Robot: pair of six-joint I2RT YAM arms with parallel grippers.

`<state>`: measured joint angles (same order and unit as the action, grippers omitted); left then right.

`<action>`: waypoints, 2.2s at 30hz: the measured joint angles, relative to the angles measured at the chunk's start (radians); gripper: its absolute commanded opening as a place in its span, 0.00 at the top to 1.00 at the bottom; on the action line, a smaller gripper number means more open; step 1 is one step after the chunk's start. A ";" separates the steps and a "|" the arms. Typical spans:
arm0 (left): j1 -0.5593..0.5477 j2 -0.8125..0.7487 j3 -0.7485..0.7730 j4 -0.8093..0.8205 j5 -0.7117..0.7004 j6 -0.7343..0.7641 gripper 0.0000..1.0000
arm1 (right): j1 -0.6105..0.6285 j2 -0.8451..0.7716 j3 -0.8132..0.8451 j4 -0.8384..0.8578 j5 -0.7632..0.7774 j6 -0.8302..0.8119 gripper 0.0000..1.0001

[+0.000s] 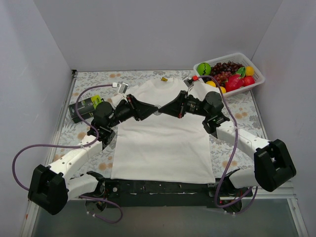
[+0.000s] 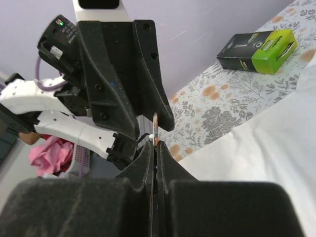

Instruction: Pin the brooch onto the clothing

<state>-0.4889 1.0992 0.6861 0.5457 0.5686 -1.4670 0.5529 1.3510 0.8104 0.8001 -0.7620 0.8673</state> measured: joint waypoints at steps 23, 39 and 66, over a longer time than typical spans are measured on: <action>0.132 0.160 0.289 -0.488 0.393 0.346 0.48 | -0.003 0.059 0.362 -0.808 -0.221 -0.719 0.99; 0.132 0.172 0.289 -0.537 0.541 0.397 0.54 | -0.011 0.064 0.364 -0.859 -0.236 -0.758 0.99; 0.095 0.164 0.217 -0.341 0.430 0.254 1.00 | -0.024 -0.006 0.246 -0.608 -0.173 -0.567 0.07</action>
<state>-0.3935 1.2633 0.9031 0.2043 0.9981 -1.2133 0.5289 1.3445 1.0565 0.1925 -0.9352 0.3000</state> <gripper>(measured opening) 0.028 0.882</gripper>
